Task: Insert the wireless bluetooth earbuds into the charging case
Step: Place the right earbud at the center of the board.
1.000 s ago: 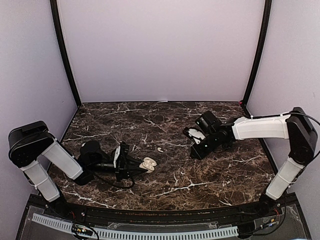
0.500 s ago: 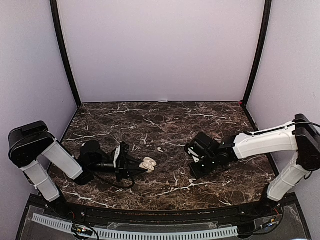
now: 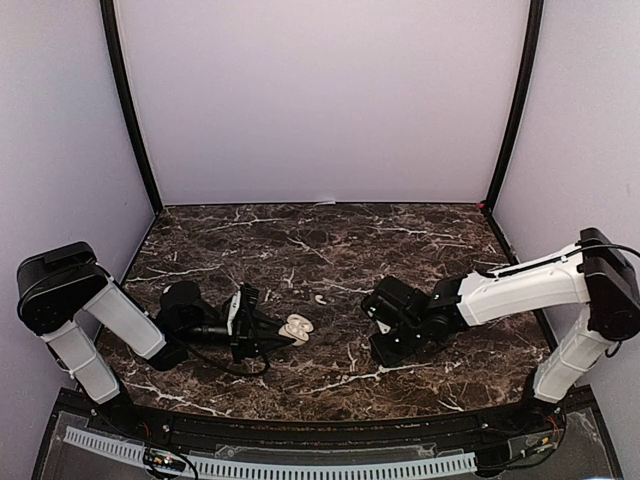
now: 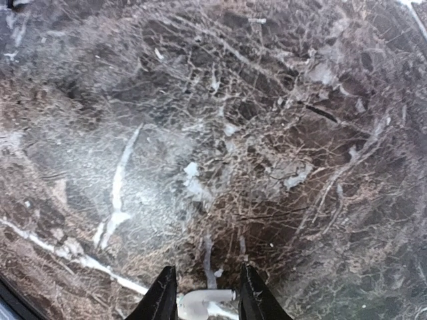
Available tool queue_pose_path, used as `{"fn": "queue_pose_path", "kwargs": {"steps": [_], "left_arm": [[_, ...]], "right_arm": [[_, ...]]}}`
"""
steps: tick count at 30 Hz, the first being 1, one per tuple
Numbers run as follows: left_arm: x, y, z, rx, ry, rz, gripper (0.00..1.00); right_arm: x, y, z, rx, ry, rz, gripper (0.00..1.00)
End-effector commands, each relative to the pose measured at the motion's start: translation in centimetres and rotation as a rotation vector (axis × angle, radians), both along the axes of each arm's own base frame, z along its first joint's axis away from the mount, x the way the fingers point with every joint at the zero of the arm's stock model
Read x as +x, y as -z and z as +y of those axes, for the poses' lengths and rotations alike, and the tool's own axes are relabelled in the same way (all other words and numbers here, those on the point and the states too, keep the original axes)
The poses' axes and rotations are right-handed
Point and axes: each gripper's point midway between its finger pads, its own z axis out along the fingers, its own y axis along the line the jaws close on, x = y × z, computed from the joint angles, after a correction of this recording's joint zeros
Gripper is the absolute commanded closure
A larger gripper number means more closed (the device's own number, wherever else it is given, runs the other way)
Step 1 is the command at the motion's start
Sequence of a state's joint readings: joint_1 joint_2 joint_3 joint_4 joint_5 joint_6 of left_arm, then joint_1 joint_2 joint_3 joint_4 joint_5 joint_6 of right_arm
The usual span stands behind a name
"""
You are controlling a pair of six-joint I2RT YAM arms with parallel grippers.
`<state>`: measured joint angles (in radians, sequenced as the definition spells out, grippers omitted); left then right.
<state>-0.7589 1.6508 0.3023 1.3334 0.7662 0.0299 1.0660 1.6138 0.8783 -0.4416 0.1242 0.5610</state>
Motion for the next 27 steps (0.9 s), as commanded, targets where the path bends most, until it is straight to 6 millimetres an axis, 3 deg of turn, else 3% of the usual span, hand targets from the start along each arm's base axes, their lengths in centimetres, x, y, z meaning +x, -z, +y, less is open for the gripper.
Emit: {"fn": "queue_pose_path", "kwargs": {"steps": [1, 8, 21, 27], "left_arm": [[0.1, -0.6, 0.0, -0.016, 0.001, -0.010, 0.91], [0.0, -0.6, 0.0, -0.015, 0.004, -0.012, 0.91], [0.1, -0.5, 0.1, -0.011, 0.003, -0.025, 0.91], [0.0, -0.8, 0.0, -0.017, 0.009, -0.029, 0.91]], "right_arm": [[-0.3, -2.0, 0.0, 0.043, -0.015, -0.022, 0.72], [-2.0, -3.4, 0.1, 0.103, -0.110, 0.006, 0.72], [-3.6, -3.8, 0.1, 0.154, -0.132, 0.012, 0.69], [-3.1, -5.6, 0.1, 0.066, -0.338, -0.079, 0.73]]}}
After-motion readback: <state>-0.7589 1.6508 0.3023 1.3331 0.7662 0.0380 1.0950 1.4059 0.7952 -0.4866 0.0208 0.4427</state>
